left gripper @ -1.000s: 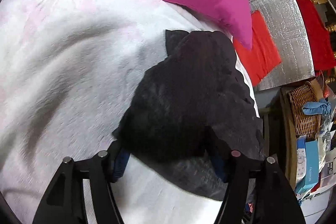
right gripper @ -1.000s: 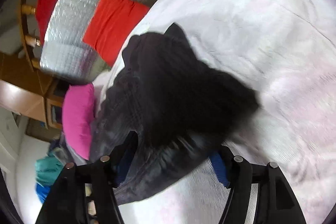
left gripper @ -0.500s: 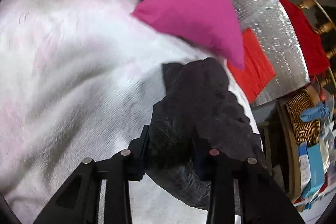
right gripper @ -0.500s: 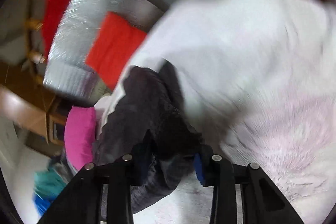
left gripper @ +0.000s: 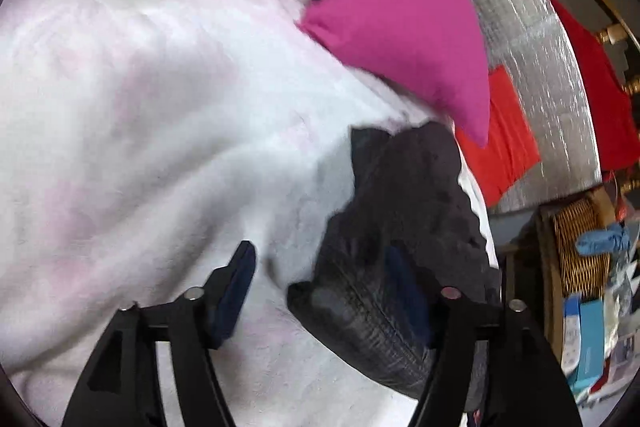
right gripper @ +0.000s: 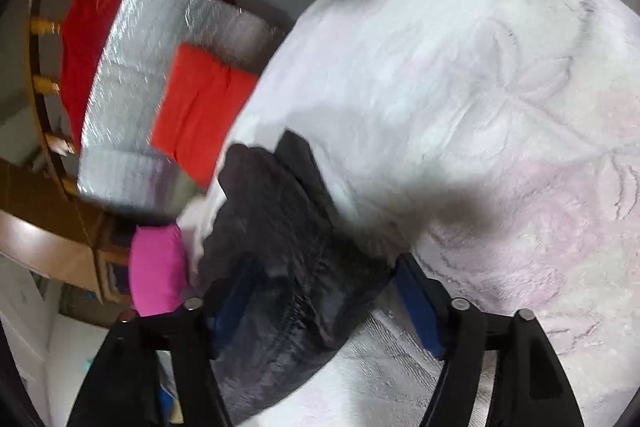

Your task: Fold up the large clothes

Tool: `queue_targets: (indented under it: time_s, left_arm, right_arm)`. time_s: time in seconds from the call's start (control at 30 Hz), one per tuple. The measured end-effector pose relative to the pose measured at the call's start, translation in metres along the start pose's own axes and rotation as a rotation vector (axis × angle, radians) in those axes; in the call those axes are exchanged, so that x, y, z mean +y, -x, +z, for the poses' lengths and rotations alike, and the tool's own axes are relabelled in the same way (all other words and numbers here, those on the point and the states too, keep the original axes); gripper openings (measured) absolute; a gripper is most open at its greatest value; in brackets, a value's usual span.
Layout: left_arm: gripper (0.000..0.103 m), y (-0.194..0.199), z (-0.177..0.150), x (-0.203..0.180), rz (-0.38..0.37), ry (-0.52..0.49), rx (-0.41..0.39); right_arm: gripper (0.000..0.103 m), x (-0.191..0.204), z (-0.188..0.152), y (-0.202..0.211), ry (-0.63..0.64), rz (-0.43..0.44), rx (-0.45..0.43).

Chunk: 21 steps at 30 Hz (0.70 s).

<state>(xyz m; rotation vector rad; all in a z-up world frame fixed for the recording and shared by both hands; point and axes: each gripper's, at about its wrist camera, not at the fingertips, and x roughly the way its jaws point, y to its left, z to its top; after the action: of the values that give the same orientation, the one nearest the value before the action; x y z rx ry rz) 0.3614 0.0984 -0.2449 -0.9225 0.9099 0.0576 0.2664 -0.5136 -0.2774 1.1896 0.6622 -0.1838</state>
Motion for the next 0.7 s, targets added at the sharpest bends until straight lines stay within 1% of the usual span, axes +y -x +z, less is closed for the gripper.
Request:
queue_targets:
  time_s: [0.07,0.13,0.2,0.23,0.27,0.3,0.33,0.4,0.47,0.5,0.53,0.57,0.6,0.63,0.67,0.7]
  left_arm:
    - [0.076,-0.001,0.005,0.001,0.013,0.001,-0.018]
    - [0.076,-0.009,0.008,0.004,0.01,0.005,-0.008]
    - [0.075,-0.014,0.008,0.004,0.004,0.004,-0.004]
    - [0.064,-0.017,0.008,0.003,0.009,-0.004,-0.006]
    - [0.055,-0.019,0.007,0.002,0.013,-0.018,-0.007]
    - [0.04,-0.022,0.007,0.0,0.018,-0.037,0.001]
    - [0.031,-0.025,0.006,-0.003,0.01,-0.052,0.012]
    - [0.023,-0.019,0.004,-0.008,-0.001,-0.066,-0.01]
    - [0.022,-0.009,0.003,-0.018,0.004,-0.124,-0.061]
    - [0.022,-0.006,0.003,-0.022,0.016,-0.151,-0.085]
    - [0.022,-0.007,0.004,-0.024,0.039,-0.168,-0.088]
    - [0.022,-0.011,0.004,-0.021,0.056,-0.166,-0.072]
    - [0.024,-0.02,0.004,-0.017,0.088,-0.16,-0.032]
    - [0.029,-0.027,0.004,-0.013,0.111,-0.162,0.005]
    - [0.03,-0.034,0.002,-0.01,0.126,-0.158,0.036]
    - [0.03,-0.033,0.002,-0.009,0.123,-0.149,0.035]
  right_arm:
    - [0.077,-0.004,0.004,-0.008,-0.024,-0.006,0.029]
    - [0.077,-0.004,0.005,-0.019,-0.03,-0.001,0.06]
    - [0.077,-0.005,0.002,-0.026,-0.01,-0.016,0.075]
    - [0.073,-0.002,0.001,-0.032,0.022,-0.041,0.077]
    - [0.065,0.002,0.0,-0.035,0.06,-0.074,0.065]
    - [0.047,0.005,-0.001,-0.037,0.083,-0.083,0.057]
    - [0.042,0.013,-0.003,-0.031,0.12,-0.089,0.02]
    - [0.037,0.028,-0.008,-0.017,0.191,-0.079,-0.035]
    - [0.035,0.044,-0.013,-0.001,0.28,-0.083,-0.121]
    - [0.035,0.046,-0.014,0.0,0.297,-0.095,-0.135]
    - [0.035,0.043,-0.012,-0.004,0.3,-0.138,-0.126]
    - [0.035,0.038,-0.01,-0.01,0.282,-0.165,-0.102]
    - [0.035,0.027,-0.008,-0.021,0.24,-0.197,-0.056]
    - [0.035,0.017,-0.006,-0.03,0.195,-0.206,-0.008]
    - [0.035,0.014,-0.004,-0.031,0.185,-0.2,0.003]
    - [0.035,0.016,-0.003,-0.03,0.193,-0.195,-0.005]
